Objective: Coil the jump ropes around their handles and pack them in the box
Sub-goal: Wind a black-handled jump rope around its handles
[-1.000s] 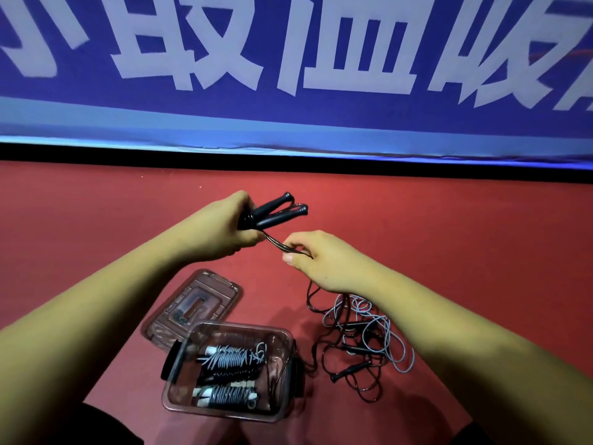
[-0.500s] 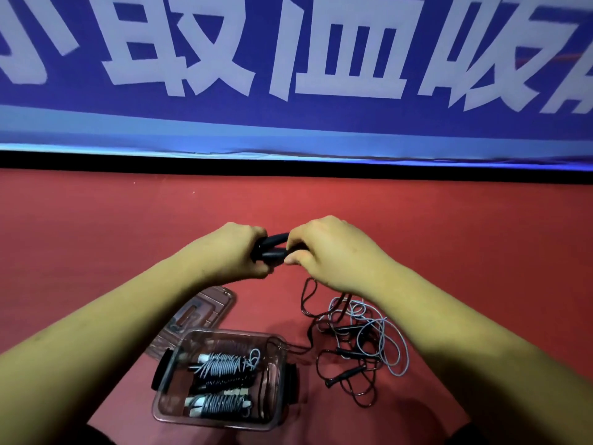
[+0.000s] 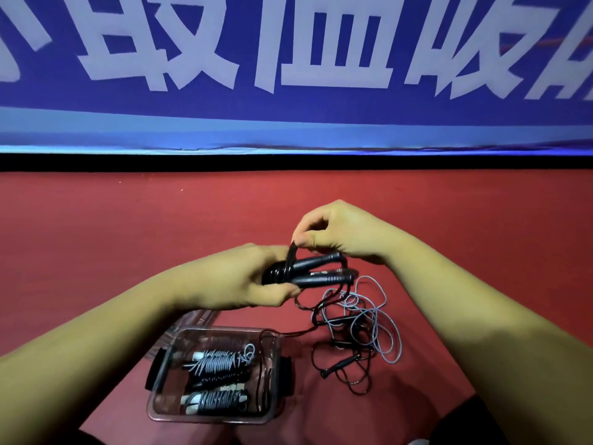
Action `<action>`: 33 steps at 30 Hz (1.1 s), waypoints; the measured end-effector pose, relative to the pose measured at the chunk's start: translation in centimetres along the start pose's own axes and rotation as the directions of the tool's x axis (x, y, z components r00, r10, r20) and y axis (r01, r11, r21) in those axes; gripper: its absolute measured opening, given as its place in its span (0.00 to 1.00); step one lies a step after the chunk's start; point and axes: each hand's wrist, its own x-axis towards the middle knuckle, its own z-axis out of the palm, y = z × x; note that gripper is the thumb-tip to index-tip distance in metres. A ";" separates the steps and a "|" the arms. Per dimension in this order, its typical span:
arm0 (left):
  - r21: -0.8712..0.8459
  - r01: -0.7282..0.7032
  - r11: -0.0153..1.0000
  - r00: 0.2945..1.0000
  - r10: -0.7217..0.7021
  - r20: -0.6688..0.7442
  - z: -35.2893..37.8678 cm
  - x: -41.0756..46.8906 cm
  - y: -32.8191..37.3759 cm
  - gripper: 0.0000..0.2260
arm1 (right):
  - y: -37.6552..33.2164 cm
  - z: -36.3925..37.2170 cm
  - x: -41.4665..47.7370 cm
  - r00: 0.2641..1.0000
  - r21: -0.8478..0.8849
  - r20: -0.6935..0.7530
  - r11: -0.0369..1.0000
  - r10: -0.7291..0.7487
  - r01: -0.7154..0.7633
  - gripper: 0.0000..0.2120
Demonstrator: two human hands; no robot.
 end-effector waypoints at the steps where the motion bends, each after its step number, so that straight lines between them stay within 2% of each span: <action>1: -0.049 -0.004 0.999 0.998 0.001 -0.062 -0.1 -0.2 0.0 0.08 | 0.5 0.0 0.1 1.000 0.035 0.000 0.999 0.020 -0.020 0.04; 3: -0.189 -0.005 0.982 0.986 -0.027 -0.163 -0.4 -0.5 0.2 0.15 | 1.4 0.3 0.1 0.998 0.165 0.023 0.984 0.057 -0.060 0.08; 5: -0.318 -0.032 0.948 0.977 -0.038 -0.209 -1.1 -0.8 0.3 0.21 | 2.0 1.2 0.4 0.994 0.331 0.054 0.938 0.092 -0.104 0.08; 6: -0.349 -0.054 0.935 0.972 -0.031 -0.232 -1.3 -0.7 0.4 0.21 | 2.2 1.7 0.4 0.992 0.362 0.059 0.924 0.114 -0.127 0.07; 8: -0.352 -0.055 0.934 0.944 -0.066 -0.323 -2.1 -0.7 0.2 0.15 | 2.5 2.9 0.9 0.986 0.336 0.085 0.927 0.143 -0.163 0.08; 11: -0.241 0.077 0.967 0.865 -0.185 -0.466 -3.0 -0.6 -1.1 0.06 | 1.8 4.2 1.1 0.971 0.321 0.157 0.921 0.179 -0.222 0.11; 13: -0.067 0.218 0.974 0.825 -0.220 -0.521 -3.4 -0.6 -2.3 0.07 | 0.8 4.9 1.1 0.970 0.269 0.149 0.936 0.191 -0.226 0.13; 15: 0.082 0.346 0.935 0.796 -0.247 -0.552 -3.9 -0.7 -3.6 0.10 | -0.4 5.5 1.1 0.974 0.181 0.093 0.959 0.206 -0.219 0.13; 17: 0.146 0.428 0.892 0.773 -0.278 -0.570 -4.2 -0.6 -4.7 0.12 | -1.5 6.1 1.2 0.981 0.057 0.036 0.979 0.192 -0.193 0.13; 19: 0.153 0.461 0.874 0.760 -0.301 -0.576 -4.2 -0.4 -5.3 0.13 | -2.2 6.3 1.1 0.986 -0.114 -0.002 0.980 0.164 -0.163 0.13; 21: 0.187 0.459 0.869 0.780 -0.293 -0.552 -4.0 -0.1 -5.6 0.12 | -2.5 6.6 1.0 0.986 -0.185 -0.019 0.969 0.164 -0.165 0.12; 24: 0.278 0.466 0.840 0.820 -0.291 -0.493 -3.6 0.3 -6.1 0.12 | -2.4 6.6 0.4 0.984 -0.136 -0.017 0.974 0.179 -0.179 0.11; 26: 0.334 0.502 0.798 0.820 -0.317 -0.476 -3.4 0.4 -6.5 0.12 | -2.4 6.2 0.2 0.982 -0.094 -0.013 0.977 0.189 -0.190 0.09; 29: 0.423 0.524 0.739 0.828 -0.326 -0.457 -2.7 0.9 -6.5 0.11 | -2.4 5.0 0.1 0.978 0.051 -0.101 0.983 0.181 -0.177 0.06; 31: 0.458 0.489 0.743 0.856 -0.308 -0.415 -2.2 1.1 -6.0 0.11 | -2.2 4.1 0.1 0.969 0.094 -0.192 0.986 0.153 -0.137 0.06; 33: 0.455 0.408 0.792 0.906 -0.287 -0.312 -1.6 1.1 -5.1 0.13 | -1.9 3.1 0.2 0.961 0.033 -0.255 0.994 0.108 -0.102 0.07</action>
